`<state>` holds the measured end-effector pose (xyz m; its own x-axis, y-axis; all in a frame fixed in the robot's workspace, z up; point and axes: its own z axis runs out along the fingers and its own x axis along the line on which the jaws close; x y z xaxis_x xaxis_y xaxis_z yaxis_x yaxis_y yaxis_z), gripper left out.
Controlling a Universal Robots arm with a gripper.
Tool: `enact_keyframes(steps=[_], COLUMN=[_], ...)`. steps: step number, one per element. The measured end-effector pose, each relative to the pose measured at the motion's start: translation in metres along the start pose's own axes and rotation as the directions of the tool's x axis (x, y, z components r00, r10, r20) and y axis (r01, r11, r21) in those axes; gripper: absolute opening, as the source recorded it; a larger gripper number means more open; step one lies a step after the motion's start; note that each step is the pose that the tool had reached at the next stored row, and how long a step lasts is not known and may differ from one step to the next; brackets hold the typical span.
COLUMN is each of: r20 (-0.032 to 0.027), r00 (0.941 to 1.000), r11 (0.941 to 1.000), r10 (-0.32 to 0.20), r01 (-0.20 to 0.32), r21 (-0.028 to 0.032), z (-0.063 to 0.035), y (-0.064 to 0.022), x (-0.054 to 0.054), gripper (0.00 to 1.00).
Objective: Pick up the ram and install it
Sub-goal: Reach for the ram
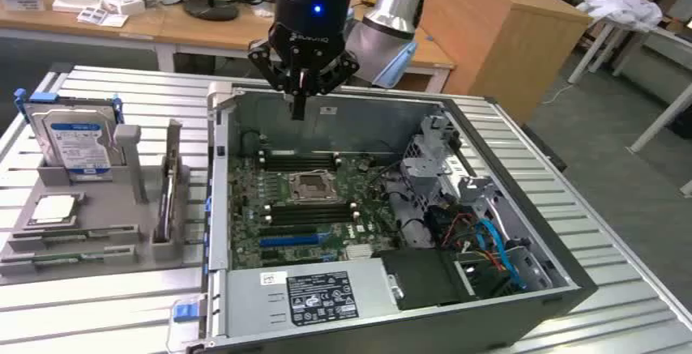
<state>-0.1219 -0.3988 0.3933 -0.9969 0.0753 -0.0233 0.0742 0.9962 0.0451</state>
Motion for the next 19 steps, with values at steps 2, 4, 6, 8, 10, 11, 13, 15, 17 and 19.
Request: enact_keyframes(steps=[2,4,6,8,10,11,13,15,17,19], r20=[0.0001,0.0,0.0,0.0,0.0001,0.0002,0.0002,0.0001,0.0001,0.0], r00=[1.0,1.0,1.0,1.0,1.0,1.0,1.0,1.0,1.0,1.0], r11=[1.0,1.0,1.0,1.0,1.0,1.0,1.0,1.0,1.0,1.0], r10=[0.0,0.0,0.0,0.0,0.0,0.0,0.0,0.0,0.0,0.0], r01=[0.0,0.0,0.0,0.0,0.0,0.0,0.0,0.0,0.0,0.0], r21=[0.0,0.0,0.0,0.0001,-0.0001,-0.0002,-0.0001,0.0,0.0,0.0], z=[0.0,0.0,0.0,0.0,0.0002,0.0003,0.0004,0.0003,0.0004,0.0004], y=[0.0,0.0,0.0,0.0,0.0,-0.0001,-0.0002,-0.0004,-0.0005,-0.0007], x=[0.0,0.0,0.0,0.0001,0.0007,0.0011,0.0025,0.0045,0.0066,0.009], gripper=[0.11,0.11,0.11,0.11,0.11,0.11,0.11,0.11,0.11,0.11])
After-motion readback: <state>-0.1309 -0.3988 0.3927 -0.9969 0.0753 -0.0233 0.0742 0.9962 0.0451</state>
